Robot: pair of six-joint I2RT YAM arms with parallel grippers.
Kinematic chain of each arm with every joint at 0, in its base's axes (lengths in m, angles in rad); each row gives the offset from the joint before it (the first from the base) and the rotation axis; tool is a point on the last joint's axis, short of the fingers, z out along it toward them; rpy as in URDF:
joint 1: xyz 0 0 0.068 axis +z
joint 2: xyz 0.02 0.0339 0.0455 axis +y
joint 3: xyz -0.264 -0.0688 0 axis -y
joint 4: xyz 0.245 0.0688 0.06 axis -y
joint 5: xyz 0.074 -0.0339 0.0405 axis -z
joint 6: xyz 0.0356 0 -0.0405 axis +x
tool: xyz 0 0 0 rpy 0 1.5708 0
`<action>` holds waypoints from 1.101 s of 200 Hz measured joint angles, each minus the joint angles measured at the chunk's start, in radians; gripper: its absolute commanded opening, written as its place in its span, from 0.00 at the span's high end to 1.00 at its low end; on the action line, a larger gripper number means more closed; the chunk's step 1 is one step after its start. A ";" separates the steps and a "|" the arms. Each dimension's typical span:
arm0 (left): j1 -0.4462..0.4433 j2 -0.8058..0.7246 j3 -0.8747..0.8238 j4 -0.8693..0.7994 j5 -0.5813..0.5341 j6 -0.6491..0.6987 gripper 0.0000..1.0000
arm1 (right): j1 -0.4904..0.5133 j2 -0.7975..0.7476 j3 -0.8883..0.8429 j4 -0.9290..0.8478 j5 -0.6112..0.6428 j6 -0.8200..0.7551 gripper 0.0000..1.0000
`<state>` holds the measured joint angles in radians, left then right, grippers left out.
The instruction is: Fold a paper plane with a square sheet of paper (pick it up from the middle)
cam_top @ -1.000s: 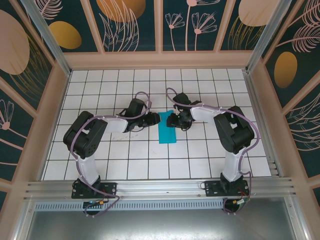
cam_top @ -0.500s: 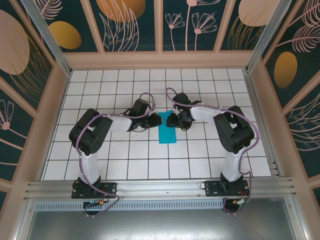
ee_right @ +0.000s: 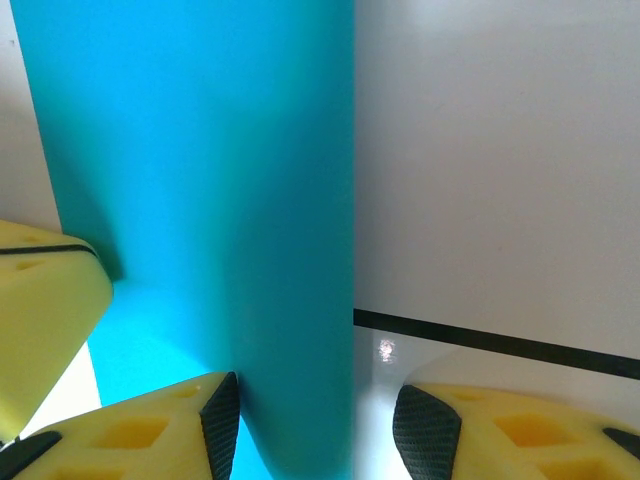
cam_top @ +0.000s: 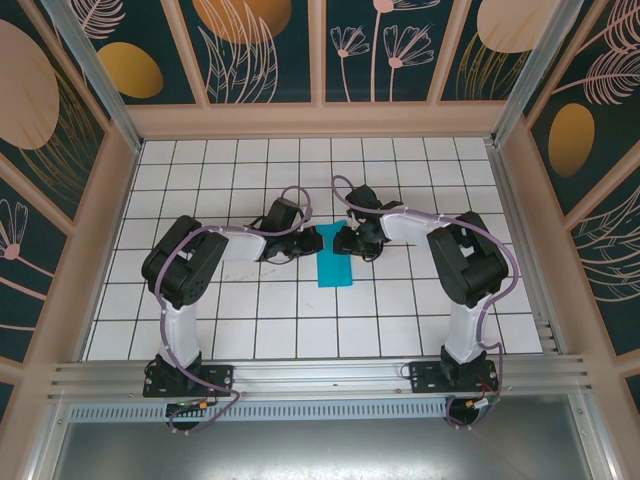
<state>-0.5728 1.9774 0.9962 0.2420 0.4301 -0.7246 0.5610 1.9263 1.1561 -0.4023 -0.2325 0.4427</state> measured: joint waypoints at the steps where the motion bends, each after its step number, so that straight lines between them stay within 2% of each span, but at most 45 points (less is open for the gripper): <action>1: 0.000 0.000 0.000 0.000 0.000 0.000 0.94 | 0.000 0.000 0.000 0.000 0.000 0.000 0.46; 12: 0.000 0.000 0.003 -0.007 -0.004 0.002 1.00 | 0.000 0.000 0.000 0.000 0.000 0.000 0.46; 75: -0.008 0.000 0.014 -0.037 -0.042 0.005 1.00 | 0.004 -0.027 -0.008 0.007 0.004 0.004 0.45; 123: -0.014 -0.007 0.002 -0.028 -0.062 0.018 1.00 | 0.002 -0.132 -0.092 0.076 -0.003 0.047 0.41; 142: -0.016 -0.009 -0.003 -0.020 -0.069 0.018 1.00 | -0.005 -0.195 -0.099 0.079 -0.002 0.069 0.42; 159: -0.018 -0.009 -0.005 -0.017 -0.074 0.018 1.00 | -0.018 -0.246 -0.099 0.100 -0.005 0.091 0.49; 165: -0.018 -0.009 -0.005 -0.016 -0.075 0.018 1.00 | -0.024 -0.259 -0.099 0.111 -0.009 0.098 0.55; 191: -0.018 -0.009 -0.009 -0.010 -0.075 0.018 1.00 | -0.029 -0.262 -0.099 0.167 -0.051 0.123 0.92; 199: -0.018 -0.009 -0.010 -0.009 -0.075 0.018 1.00 | -0.027 -0.254 -0.099 0.182 -0.066 0.134 1.00; 220: -0.018 -0.010 -0.012 -0.006 -0.076 0.018 1.00 | -0.024 -0.210 -0.098 0.213 -0.103 0.149 1.00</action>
<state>-0.5903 1.9678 0.9844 0.2359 0.3546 -0.7071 0.5365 1.7164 1.0576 -0.1894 -0.3355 0.5915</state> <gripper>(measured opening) 0.061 0.064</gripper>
